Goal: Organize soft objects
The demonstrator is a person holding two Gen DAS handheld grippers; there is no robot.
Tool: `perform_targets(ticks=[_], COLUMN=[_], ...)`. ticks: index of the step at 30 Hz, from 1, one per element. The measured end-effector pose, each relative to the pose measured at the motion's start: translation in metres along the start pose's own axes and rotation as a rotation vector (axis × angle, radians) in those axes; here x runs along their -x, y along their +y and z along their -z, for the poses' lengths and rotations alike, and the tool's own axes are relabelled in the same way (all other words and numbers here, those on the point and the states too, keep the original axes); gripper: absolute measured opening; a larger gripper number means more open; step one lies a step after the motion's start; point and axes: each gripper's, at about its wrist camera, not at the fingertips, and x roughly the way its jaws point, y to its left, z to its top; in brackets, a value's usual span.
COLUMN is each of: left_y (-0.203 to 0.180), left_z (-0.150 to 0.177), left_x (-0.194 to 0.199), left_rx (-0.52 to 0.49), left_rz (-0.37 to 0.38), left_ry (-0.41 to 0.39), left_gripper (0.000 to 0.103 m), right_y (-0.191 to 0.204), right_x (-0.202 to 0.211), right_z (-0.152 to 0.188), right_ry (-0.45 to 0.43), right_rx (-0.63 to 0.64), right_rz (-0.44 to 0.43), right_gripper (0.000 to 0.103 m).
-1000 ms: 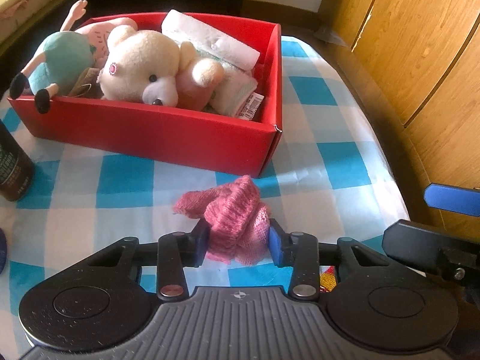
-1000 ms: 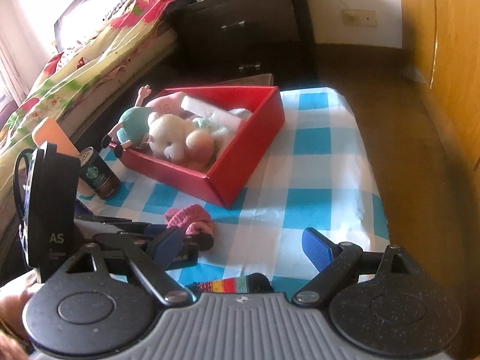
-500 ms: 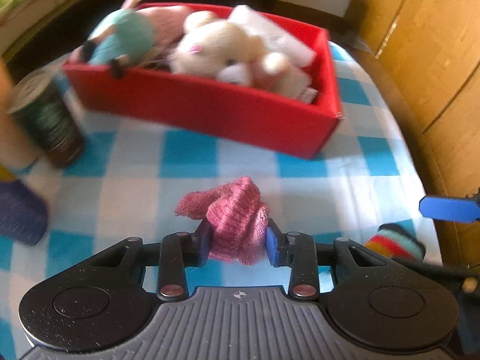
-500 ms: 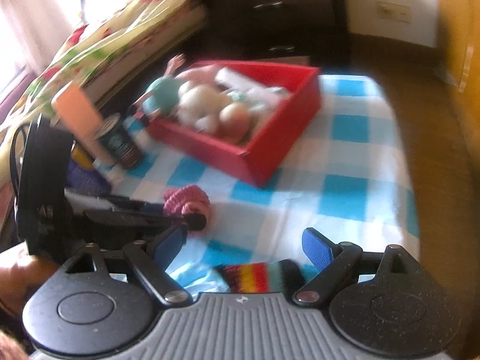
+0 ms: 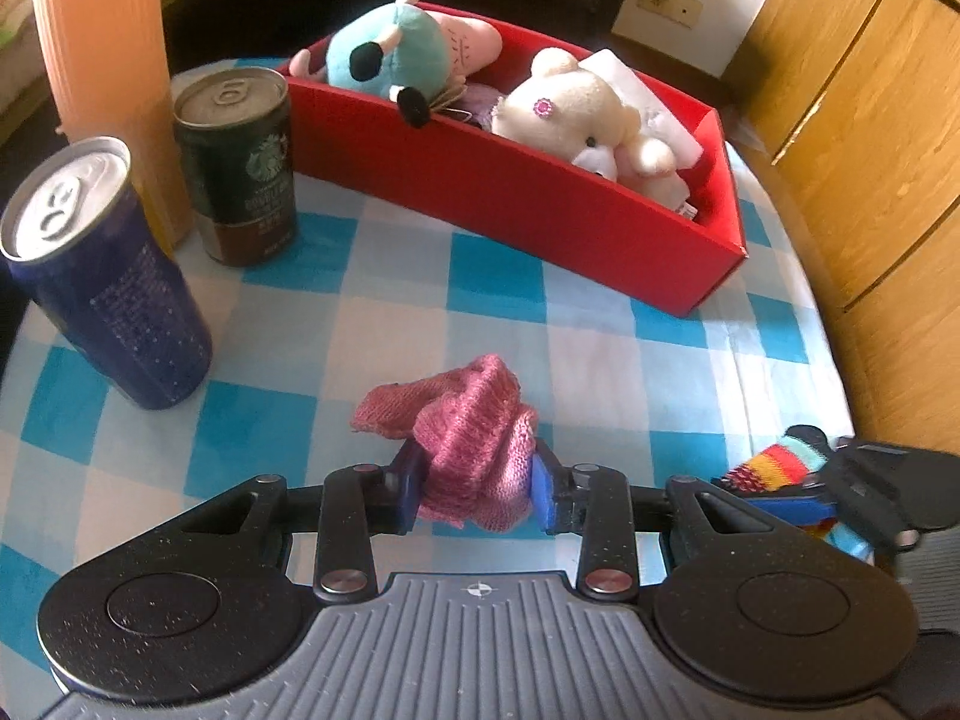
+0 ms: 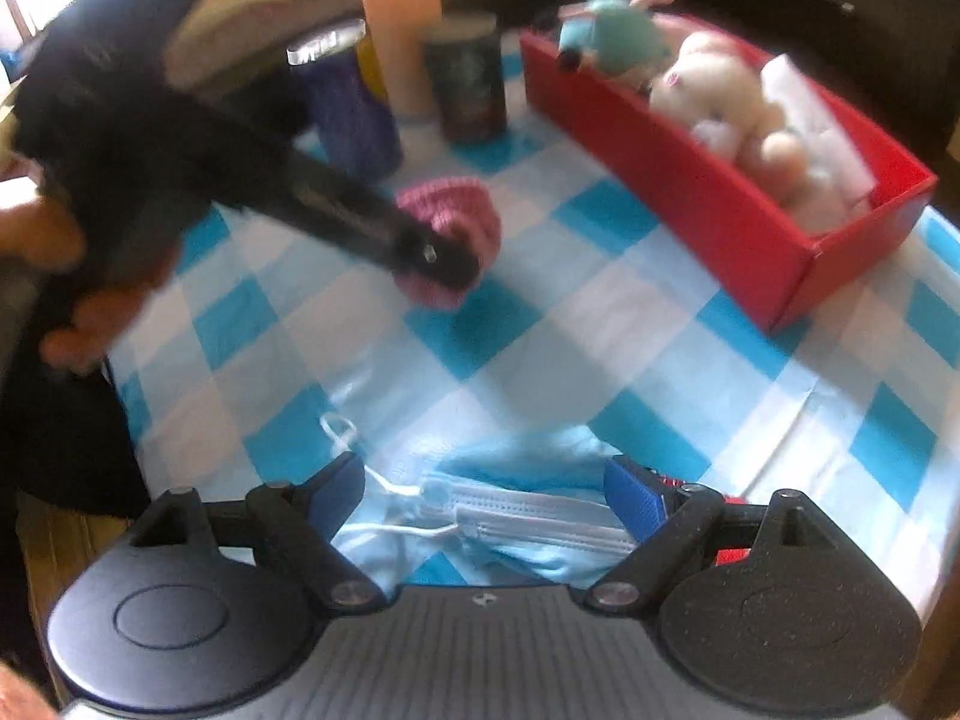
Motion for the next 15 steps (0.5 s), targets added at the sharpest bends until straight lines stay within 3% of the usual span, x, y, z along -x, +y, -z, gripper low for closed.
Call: perform_targets(ticks=[7,12,15], left_y=[-0.001,-0.004,-0.007], left_z=[-0.002,-0.001,-0.001], left_x=[0.006,0.006,0.006], left_rx=[-0.019,-0.030,-0.049], left_rz=[0.020,0.019,-0.001], left_ry=[-0.011,-0.013,-0.020], left_gripper=[0.036,0.036,0.036], right_y=[0.003,-0.005,-0.011], right_x=[-0.017,-0.015,-0.012], right_z=[-0.001,-0.005,-0.006], right_ry=[0.054,0.037,0.031], right_rx=[0.003,-0.079,-0.126], right_rz=[0.012,0.012,0.020], right_gripper=[0.056,0.034,0.028])
